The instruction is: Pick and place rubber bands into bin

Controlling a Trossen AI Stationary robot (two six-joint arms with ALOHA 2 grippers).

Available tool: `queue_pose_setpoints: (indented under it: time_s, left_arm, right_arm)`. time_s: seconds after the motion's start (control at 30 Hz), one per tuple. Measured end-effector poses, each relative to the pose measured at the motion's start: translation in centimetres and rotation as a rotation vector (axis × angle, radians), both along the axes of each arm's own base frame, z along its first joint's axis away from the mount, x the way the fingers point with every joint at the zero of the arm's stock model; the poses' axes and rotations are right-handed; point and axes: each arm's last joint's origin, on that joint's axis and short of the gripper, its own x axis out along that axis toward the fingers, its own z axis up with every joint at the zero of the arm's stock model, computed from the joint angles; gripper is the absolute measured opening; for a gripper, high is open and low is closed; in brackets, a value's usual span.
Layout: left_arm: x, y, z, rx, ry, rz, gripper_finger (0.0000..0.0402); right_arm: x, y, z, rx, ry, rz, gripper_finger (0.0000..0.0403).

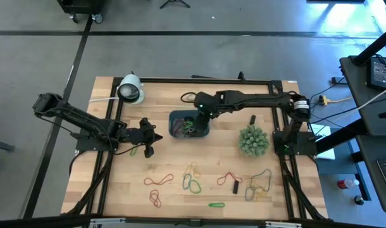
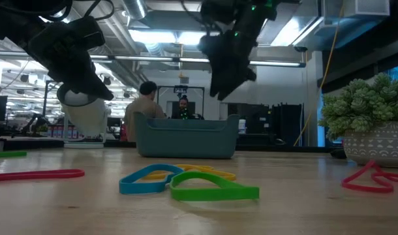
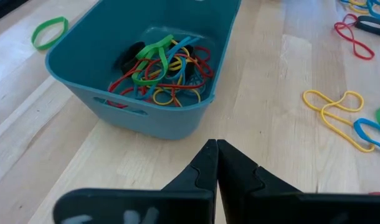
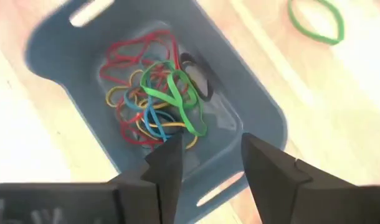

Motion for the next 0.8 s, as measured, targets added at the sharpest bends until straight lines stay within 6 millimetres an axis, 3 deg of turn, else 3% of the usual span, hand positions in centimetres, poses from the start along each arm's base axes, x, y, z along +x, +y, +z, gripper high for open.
queue_pose_setpoints:
  time_s: [0.17,0.37,0.5,0.67,0.8]
  left_arm:
    - [0.0,0.0,0.0,-0.002,-0.003,-0.001,0.0003]
    - [0.0,-0.2,0.0,-0.005,-0.003,-0.014,0.0007]
    - [0.0,-0.2,0.1,-0.005,-0.007,-0.014,0.0008]
    - [0.0,0.1,0.1,0.047,-0.008,0.009,0.0008]
    - [0.1,0.4,0.2,0.063,-0.017,0.046,0.0008]
  right_arm:
    - [-0.9,0.9,1.7,-0.05,-0.011,0.062,0.0127]
    - [-1.6,2.3,2.7,-0.096,-0.006,0.18,0.0053]
    - [-2.4,3.5,1.3,-0.09,0.039,0.218,0.0008]
    - [-4.6,5.6,-1.0,-0.048,0.054,0.196,0.0018]
    - [-7.3,7.9,-1.6,0.001,-0.019,0.163,0.0015]
